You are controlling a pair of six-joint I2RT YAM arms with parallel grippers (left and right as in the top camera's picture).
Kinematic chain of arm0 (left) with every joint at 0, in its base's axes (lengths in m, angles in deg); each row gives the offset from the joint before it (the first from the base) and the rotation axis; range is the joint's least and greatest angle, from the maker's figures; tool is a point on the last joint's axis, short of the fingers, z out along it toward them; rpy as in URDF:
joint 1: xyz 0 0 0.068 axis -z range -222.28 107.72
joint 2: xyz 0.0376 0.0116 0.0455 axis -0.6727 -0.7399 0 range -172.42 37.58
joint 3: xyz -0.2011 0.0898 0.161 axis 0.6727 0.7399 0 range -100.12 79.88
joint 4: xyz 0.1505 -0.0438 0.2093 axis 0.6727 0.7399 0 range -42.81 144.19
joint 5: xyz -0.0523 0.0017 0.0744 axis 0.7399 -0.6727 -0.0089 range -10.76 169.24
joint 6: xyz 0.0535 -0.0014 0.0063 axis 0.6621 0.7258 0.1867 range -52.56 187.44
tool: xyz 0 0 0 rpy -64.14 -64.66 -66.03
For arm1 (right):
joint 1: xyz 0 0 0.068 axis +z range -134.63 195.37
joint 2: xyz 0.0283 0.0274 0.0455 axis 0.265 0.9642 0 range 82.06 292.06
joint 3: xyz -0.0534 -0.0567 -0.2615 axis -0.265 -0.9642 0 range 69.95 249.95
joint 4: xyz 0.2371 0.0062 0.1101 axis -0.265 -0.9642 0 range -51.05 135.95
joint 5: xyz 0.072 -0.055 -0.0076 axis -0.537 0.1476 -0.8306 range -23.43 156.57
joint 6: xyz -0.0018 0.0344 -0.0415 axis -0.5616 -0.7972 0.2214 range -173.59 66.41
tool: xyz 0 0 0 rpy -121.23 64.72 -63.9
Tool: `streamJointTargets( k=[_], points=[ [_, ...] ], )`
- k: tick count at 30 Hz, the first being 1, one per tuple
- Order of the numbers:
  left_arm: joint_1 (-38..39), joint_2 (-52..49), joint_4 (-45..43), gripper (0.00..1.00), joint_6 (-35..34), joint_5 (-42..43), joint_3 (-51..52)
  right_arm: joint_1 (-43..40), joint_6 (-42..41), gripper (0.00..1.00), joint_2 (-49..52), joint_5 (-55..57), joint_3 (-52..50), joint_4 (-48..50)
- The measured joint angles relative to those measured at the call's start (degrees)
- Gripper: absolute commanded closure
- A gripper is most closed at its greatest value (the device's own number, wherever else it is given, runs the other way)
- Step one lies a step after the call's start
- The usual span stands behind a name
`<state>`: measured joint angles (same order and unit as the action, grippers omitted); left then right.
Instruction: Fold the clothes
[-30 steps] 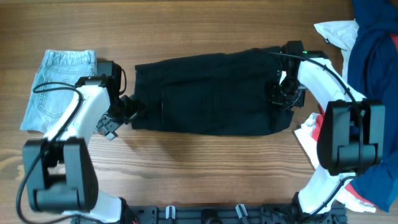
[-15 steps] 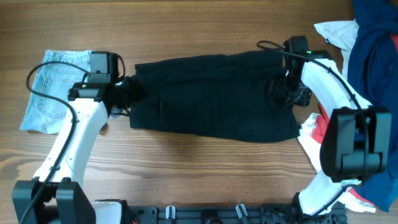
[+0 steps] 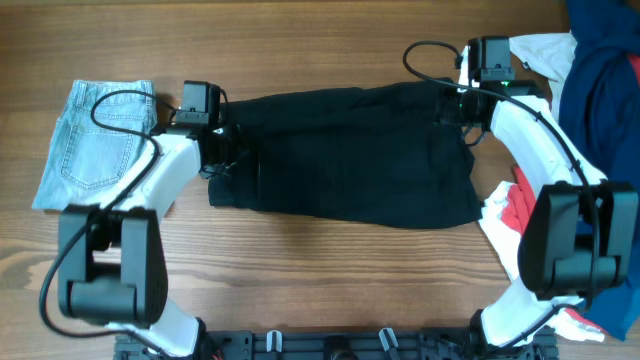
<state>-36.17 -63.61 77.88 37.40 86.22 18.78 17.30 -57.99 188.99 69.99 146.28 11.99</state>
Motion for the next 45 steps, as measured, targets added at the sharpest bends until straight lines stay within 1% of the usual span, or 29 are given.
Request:
streamJointTargets(
  k=[3, 6, 13, 17, 25, 26, 28, 30, 32, 33, 34, 35, 36, 37, 45],
  points=[
    [0.0, -3.5, -1.3, 0.41, 0.0, 0.0, 0.0, -0.6, 0.2, 0.3, 1.7, 0.0, 0.0, 0.0],
    [0.0, -4.6, -1.6, 0.41, -0.1, 0.0, -0.6, -0.6, 0.3, 0.31, 2.0, 0.0, 0.0, 0.0],
    [0.0, -5.0, -1.2, 0.4, -0.2, 0.0, -1.1, -1.0, 1.3, 0.31, 2.4, -1.0, 0.0, 2.0],
    [0.0, -5.0, -1.2, 0.39, -0.2, 0.0, -1.2, -1.4, 2.0, 0.34, 4.3, -3.0, 0.0, 4.7],
    [0.0, -5.0, -1.1, 0.39, -0.2, 0.0, -1.2, -1.5, 2.2, 0.34, 6.9, -3.8, 0.0, 5.4],
    [0.0, -5.0, -1.1, 0.39, -0.2, 0.0, -1.2, -1.6, 2.1, 0.35, 7.3, -3.9, 0.0, 5.8],
    [0.0, -5.0, -1.2, 0.39, -0.2, 0.0, -1.2, -1.6, 1.6, 0.45, 7.9, -3.9, 0.0, 6.4],
    [0.0, -5.0, -1.2, 0.39, -0.2, 0.0, -1.2, -1.6, 0.9, 0.48, 8.1, -4.5, 0.0, 6.6],
    [0.0, -5.0, -1.2, 0.39, -0.2, 0.0, -1.2, -1.6, 0.6, 0.63, 8.2, -4.9, 0.0, 6.7],
    [0.0, -5.0, -1.2, 0.39, -0.2, 0.0, -1.2, -1.6, 0.5, 0.68, 8.2, -5.0, 0.0, 6.7],
    [0.0, -5.0, -1.1, 0.39, -0.2, 0.0, -1.2, -1.6, 0.2, 0.7, 8.2, -5.3, 0.0, 6.7],
    [0.0, -5.0, -1.1, 0.39, -0.2, 0.0, -1.3, -1.6, 0.1, 0.77, 8.2, -5.6, 0.0, 6.7],
    [0.0, -5.0, -1.1, 0.39, -0.2, 0.0, -1.3, -1.6, 0.0, 0.89, 8.2, -5.6, 0.0, 6.7],
    [0.0, -5.0, -1.1, 0.39, -0.2, 0.0, -1.3, -1.6, -0.1, 0.96, 8.2, -5.9, 0.0, 6.7],
    [0.0, -5.0, -1.1, 0.39, -0.2, 0.0, -1.3, -1.8, -1.6, 0.96, 8.2, -6.2, 0.0, 6.5]
  ],
)
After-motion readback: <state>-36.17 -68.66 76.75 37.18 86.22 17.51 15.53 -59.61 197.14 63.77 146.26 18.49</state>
